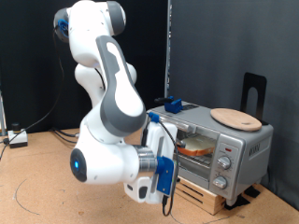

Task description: Make a piece of toast with the oven

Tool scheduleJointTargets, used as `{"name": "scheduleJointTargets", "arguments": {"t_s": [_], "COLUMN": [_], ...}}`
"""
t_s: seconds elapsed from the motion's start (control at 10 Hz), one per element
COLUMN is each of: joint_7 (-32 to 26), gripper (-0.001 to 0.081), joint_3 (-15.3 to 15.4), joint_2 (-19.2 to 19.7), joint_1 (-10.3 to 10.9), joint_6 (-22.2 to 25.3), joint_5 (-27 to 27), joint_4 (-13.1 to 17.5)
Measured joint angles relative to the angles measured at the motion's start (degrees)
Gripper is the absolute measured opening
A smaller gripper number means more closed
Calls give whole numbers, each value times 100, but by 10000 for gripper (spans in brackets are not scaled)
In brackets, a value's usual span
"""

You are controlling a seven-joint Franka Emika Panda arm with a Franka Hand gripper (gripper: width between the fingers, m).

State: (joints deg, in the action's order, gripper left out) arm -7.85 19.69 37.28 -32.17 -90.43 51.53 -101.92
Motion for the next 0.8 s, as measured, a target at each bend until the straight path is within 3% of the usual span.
{"name": "scheduleJointTargets", "arguments": {"t_s": [0.4, 0.8], "joint_7": [98, -172], "gripper": [809, 809], "joint_3": [-26, 60], "joint_2": [816, 1087], "joint_1": [140, 227], "joint_6": [-4, -6], "joint_5": [-456, -477], "joint_4": [593, 696]}}
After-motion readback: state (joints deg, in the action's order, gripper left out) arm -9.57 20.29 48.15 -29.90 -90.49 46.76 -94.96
